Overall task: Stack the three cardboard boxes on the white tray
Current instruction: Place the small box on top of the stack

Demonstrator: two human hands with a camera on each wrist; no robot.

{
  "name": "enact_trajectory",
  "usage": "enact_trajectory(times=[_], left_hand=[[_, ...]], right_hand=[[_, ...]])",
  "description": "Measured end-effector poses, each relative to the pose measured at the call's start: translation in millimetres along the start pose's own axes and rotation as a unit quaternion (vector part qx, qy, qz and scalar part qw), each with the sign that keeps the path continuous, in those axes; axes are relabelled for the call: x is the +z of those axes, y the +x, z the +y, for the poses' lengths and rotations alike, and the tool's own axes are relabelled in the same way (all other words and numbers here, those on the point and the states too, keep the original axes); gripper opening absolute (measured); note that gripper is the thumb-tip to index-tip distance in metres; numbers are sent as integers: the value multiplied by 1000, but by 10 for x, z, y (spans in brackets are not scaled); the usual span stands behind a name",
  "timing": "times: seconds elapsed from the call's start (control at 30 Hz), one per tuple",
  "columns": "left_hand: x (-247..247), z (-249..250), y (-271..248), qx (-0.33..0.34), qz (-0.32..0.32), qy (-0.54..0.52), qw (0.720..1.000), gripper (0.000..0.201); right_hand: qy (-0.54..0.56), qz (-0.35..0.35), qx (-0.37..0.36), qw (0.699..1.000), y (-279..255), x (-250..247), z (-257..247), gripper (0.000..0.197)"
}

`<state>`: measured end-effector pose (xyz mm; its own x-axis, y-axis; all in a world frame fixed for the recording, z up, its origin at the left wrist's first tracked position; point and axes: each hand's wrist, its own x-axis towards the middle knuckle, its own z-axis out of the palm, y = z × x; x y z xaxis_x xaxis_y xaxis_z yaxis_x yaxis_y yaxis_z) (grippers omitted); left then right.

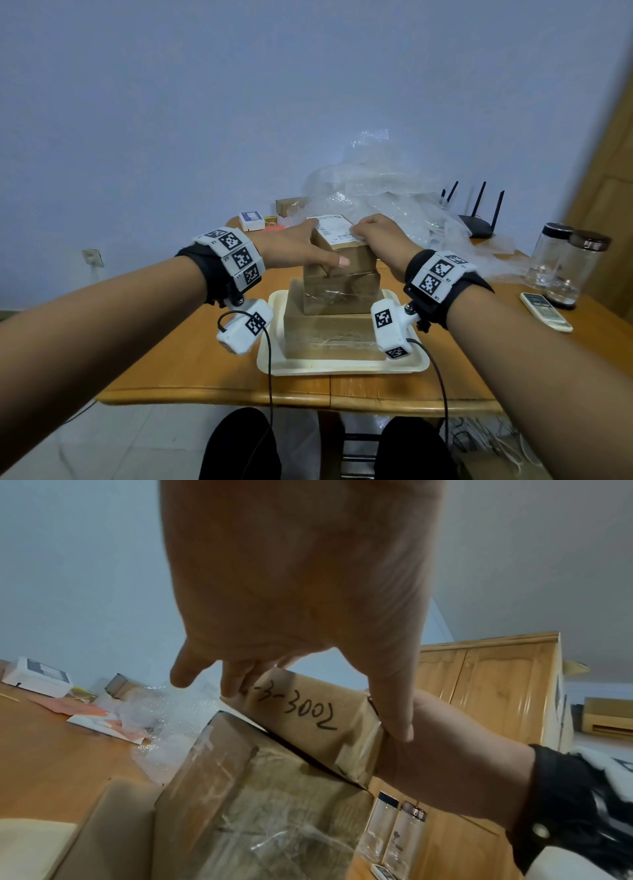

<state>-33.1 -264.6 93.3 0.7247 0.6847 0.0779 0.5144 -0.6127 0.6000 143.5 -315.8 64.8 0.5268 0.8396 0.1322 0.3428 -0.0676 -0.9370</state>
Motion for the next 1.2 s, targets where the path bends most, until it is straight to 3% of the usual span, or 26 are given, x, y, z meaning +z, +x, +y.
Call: enact_trajectory(times=[0.13,0.23,0.33,0.4,0.47,0.63,0.77,0.93,1.07,1.2], left_hand=[[6,-63,77,10,-9,-37,999,46],[-21,-103,139,2,-20,-136,990,69],[-89,-105,195,15,-11,-201,979,72],[-149,-72,198,19,10,-232,972,103],[-186,-64,227,26,28,-251,967,112],[-237,-103,283,37,42,-309,949,74],[-171,-144,315,35,94,-324,941,75],[-86,-56,317,35,130,-357,924,39],[-55,-43,380,18,144,-401,904,24],[-6,-80,433,5,144,-430,891,28]], right_hand=[[29,12,2,1000,-21,-6,-32,23],[91,31,0,995,-45,-59,-83,14],[142,37,-9,989,-73,-137,-152,14],[167,29,-13,985,-88,-162,-186,14],[175,27,-23,984,-89,-170,-206,18],[142,37,-31,989,-39,-180,-129,28],[173,-15,-16,985,-52,-166,-59,38],[173,-93,-12,980,-78,-124,-112,63],[87,-111,-28,990,-132,-145,-193,53],[65,-110,-30,991,-155,-164,-208,48]])
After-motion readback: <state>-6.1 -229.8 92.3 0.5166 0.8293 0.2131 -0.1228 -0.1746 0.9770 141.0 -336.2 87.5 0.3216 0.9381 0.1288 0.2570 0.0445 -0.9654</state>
